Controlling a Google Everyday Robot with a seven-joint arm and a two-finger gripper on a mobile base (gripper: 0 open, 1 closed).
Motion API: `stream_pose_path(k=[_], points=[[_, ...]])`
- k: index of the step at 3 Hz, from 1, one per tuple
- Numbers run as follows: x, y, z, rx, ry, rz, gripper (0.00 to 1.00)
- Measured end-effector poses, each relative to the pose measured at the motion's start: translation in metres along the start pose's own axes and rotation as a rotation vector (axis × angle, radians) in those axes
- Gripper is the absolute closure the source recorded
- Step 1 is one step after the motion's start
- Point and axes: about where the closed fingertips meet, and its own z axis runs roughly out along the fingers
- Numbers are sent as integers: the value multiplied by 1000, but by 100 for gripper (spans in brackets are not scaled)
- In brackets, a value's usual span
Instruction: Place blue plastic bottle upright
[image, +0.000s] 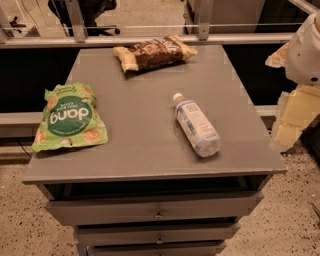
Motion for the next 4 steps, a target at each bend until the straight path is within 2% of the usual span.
stream_pose_path(k=[1, 2, 3, 4], points=[[-6, 0, 3, 2, -8, 3, 0], [-27, 4, 33, -19, -35, 52, 0], [-63, 6, 72, -26, -60, 144, 0], [-99, -6, 98, -2, -76, 241, 0]])
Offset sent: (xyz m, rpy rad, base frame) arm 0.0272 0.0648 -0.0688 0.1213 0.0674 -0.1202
